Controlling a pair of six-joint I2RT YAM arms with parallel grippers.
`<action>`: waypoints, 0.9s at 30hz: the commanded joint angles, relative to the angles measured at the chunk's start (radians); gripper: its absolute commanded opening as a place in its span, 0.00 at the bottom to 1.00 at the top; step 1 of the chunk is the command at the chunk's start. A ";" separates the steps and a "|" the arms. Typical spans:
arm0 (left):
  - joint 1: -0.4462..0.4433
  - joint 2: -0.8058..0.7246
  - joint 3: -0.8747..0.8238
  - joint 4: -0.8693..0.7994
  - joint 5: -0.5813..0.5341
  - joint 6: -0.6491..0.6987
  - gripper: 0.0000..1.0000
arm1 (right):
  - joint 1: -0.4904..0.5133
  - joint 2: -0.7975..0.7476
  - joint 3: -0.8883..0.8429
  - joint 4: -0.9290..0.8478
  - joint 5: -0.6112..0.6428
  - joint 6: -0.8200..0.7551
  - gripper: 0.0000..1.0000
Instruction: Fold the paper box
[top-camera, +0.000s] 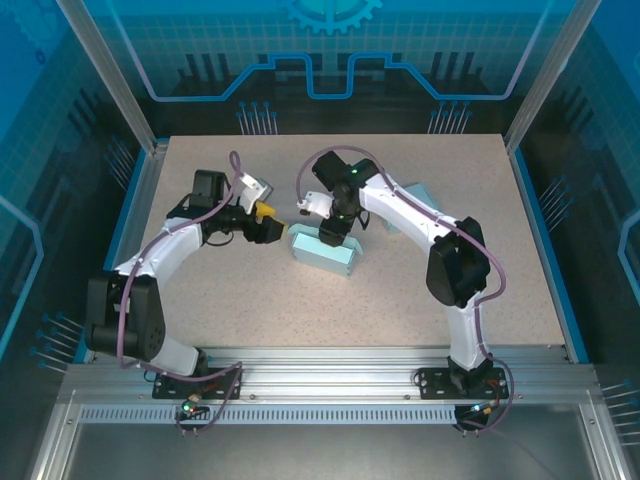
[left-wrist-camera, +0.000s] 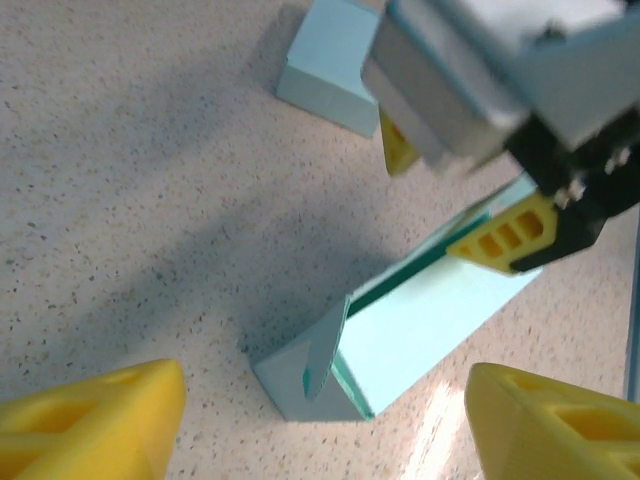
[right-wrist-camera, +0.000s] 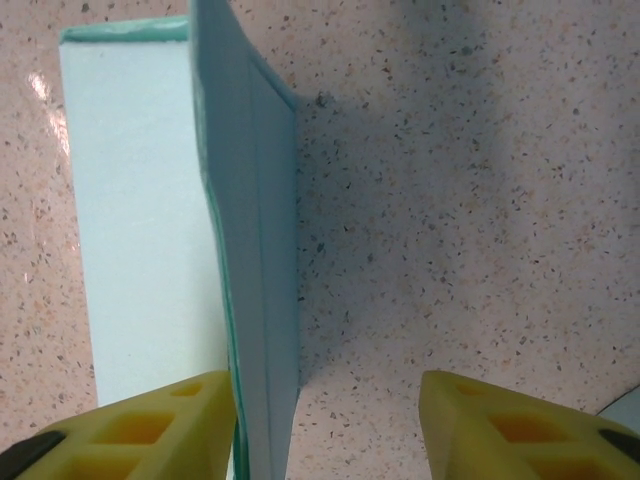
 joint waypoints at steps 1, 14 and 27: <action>-0.014 0.025 0.043 -0.106 -0.001 0.127 0.70 | -0.013 0.009 0.035 -0.014 -0.023 0.015 0.57; -0.122 0.011 0.033 -0.050 -0.182 0.050 0.52 | -0.049 -0.300 -0.062 0.074 0.119 0.411 0.55; -0.153 0.054 0.090 -0.142 -0.198 0.081 0.41 | -0.143 -0.568 -0.523 0.215 0.017 0.779 0.47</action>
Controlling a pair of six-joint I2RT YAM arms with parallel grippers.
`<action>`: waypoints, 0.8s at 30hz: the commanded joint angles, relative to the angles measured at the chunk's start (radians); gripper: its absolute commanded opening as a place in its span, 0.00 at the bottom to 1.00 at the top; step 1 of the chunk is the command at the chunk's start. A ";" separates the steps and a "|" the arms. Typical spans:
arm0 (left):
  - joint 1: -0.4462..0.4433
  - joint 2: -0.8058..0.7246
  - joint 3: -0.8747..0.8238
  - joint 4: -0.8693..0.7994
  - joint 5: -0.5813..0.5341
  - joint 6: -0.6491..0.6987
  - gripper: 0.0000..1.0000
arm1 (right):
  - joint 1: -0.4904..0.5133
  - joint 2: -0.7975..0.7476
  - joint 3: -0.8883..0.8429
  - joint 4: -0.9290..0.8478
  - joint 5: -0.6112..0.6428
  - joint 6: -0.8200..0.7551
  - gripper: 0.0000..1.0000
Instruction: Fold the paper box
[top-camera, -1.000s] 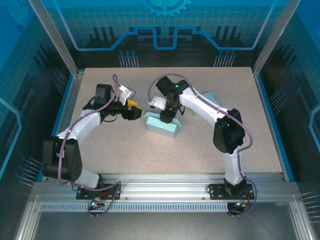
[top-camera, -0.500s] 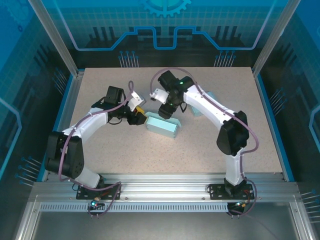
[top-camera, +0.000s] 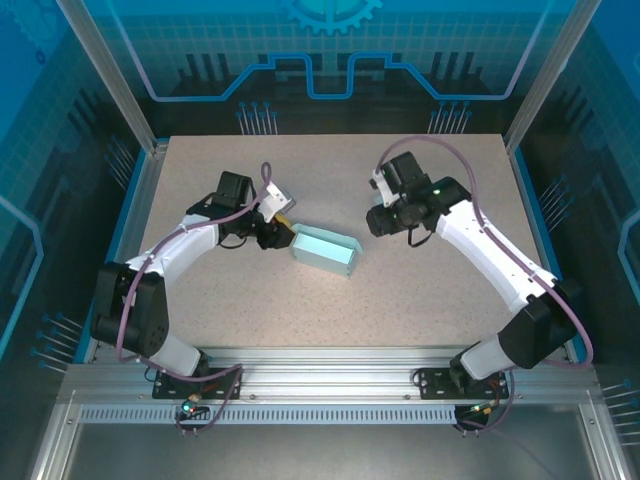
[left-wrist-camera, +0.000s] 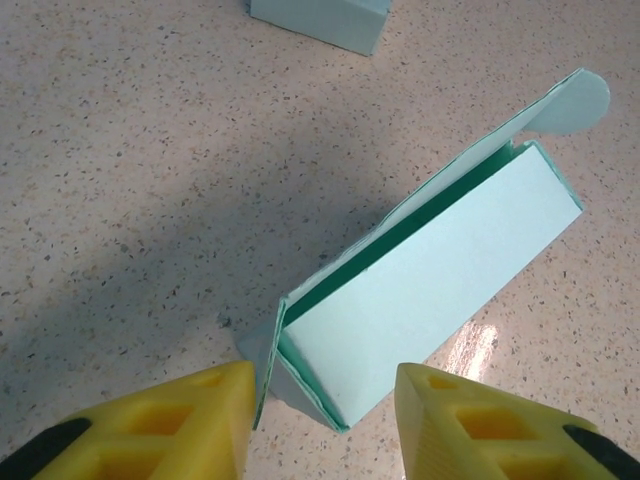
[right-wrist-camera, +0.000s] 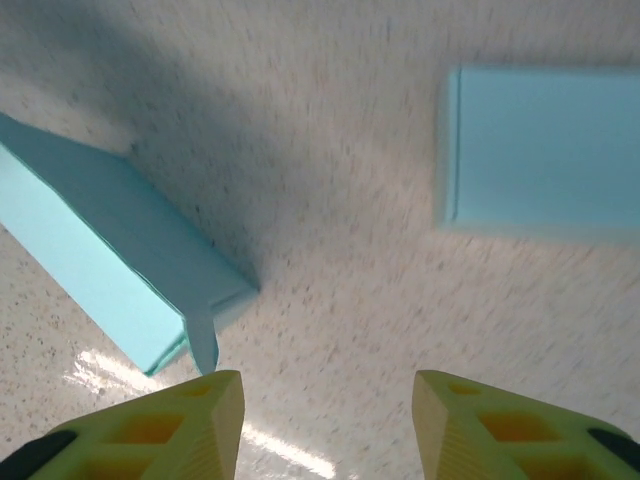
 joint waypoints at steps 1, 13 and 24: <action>-0.008 0.020 0.038 -0.040 -0.013 0.012 0.41 | 0.001 -0.010 -0.072 0.081 -0.127 0.107 0.47; -0.010 0.059 0.066 -0.039 -0.041 -0.002 0.31 | 0.045 0.074 -0.098 0.132 -0.188 0.119 0.44; -0.017 0.070 0.078 -0.016 -0.044 -0.055 0.08 | 0.093 0.159 -0.052 0.090 -0.117 0.125 0.20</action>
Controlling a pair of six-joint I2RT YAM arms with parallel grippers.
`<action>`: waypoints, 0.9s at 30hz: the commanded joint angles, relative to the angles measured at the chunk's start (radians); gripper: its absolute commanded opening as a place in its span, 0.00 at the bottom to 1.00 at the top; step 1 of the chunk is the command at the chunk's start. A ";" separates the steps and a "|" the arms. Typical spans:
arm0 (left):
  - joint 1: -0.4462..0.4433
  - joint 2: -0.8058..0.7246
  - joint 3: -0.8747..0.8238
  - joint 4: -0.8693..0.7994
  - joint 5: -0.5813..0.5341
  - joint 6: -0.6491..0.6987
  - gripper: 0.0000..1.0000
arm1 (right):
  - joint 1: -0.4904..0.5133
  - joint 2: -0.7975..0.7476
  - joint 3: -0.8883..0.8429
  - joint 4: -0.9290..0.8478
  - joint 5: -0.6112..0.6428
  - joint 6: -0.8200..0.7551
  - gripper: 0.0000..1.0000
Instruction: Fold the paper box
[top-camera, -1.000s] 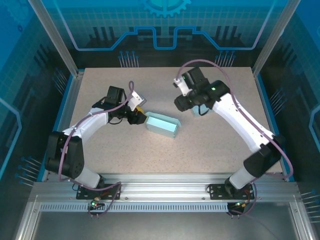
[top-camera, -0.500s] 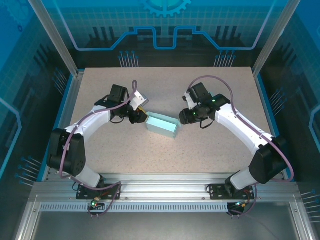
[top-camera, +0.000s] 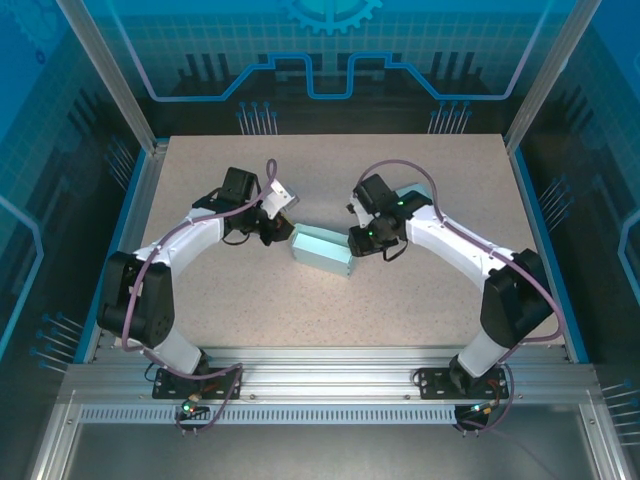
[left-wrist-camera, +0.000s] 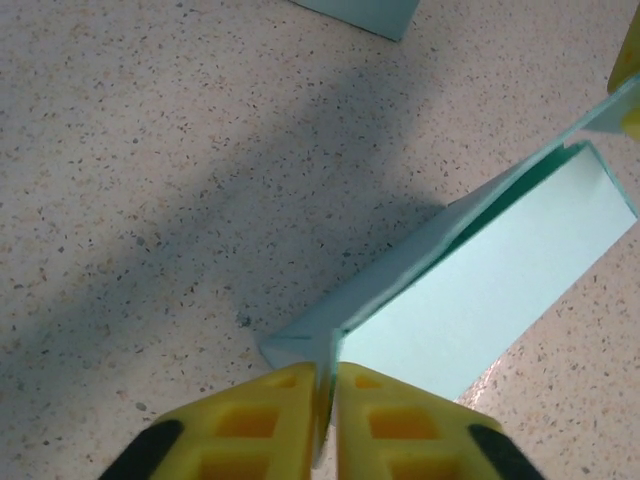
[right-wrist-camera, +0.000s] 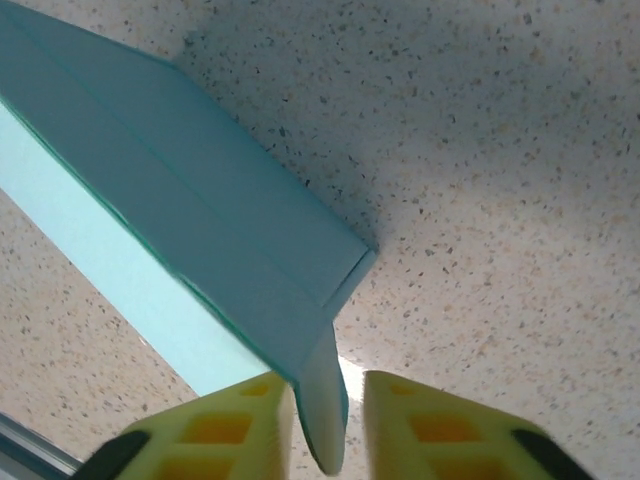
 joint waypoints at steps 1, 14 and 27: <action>-0.007 0.009 0.028 0.003 0.002 -0.048 0.05 | 0.014 0.012 0.041 -0.026 0.031 0.007 0.17; -0.142 -0.074 0.000 0.052 -0.272 -0.385 0.00 | 0.020 0.057 0.121 -0.010 0.065 0.059 0.09; -0.278 -0.143 -0.102 0.184 -0.543 -0.674 0.00 | 0.050 0.139 0.238 -0.025 0.146 0.082 0.22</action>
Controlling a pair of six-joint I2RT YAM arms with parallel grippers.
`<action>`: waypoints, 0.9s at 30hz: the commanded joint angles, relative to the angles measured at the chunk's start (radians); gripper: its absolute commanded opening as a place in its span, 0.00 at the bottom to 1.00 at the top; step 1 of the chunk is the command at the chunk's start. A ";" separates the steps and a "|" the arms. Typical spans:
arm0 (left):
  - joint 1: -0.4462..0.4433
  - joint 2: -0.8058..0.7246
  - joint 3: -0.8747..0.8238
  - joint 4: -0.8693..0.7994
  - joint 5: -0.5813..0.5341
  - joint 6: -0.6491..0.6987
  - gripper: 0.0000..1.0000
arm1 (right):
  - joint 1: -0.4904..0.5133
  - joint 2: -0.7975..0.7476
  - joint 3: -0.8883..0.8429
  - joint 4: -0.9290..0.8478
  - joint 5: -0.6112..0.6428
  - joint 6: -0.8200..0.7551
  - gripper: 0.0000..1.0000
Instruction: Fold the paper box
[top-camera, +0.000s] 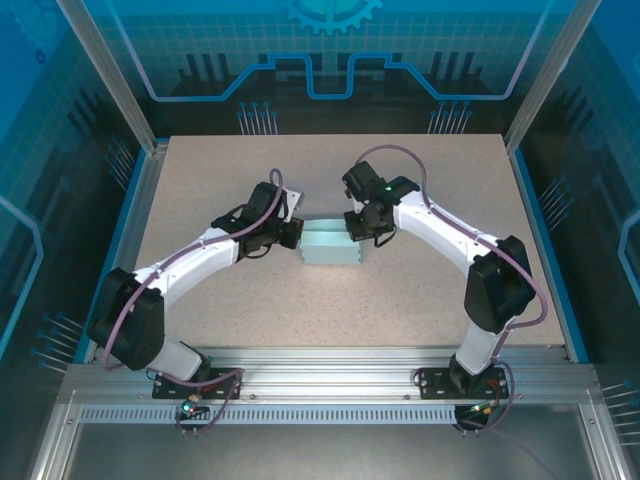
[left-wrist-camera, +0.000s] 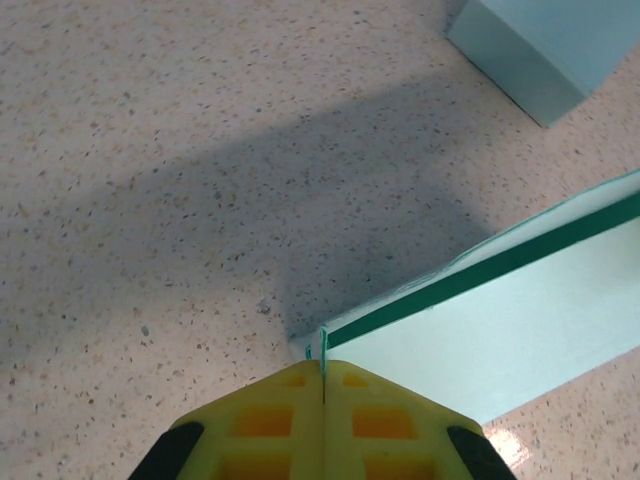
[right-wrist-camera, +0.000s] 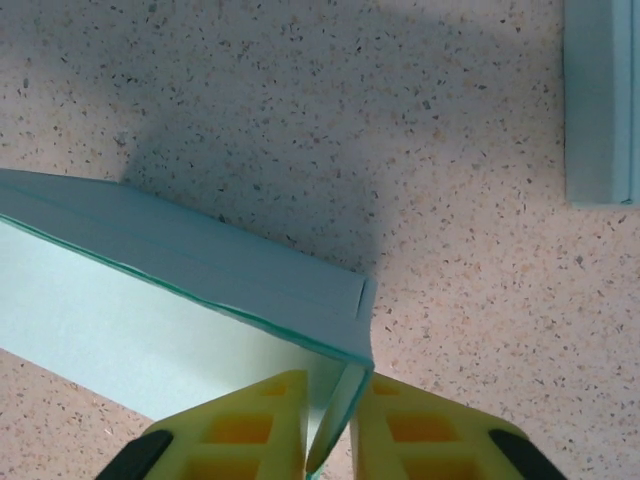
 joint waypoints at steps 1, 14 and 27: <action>-0.032 -0.034 -0.017 0.065 -0.008 -0.053 0.00 | 0.040 0.017 0.063 0.021 0.010 0.001 0.24; -0.033 -0.032 0.009 0.026 0.006 0.105 0.00 | 0.017 0.062 0.165 -0.079 0.153 -0.150 0.56; -0.033 -0.001 0.069 -0.051 -0.017 0.164 0.00 | -0.052 0.047 0.133 -0.026 0.079 -0.239 0.52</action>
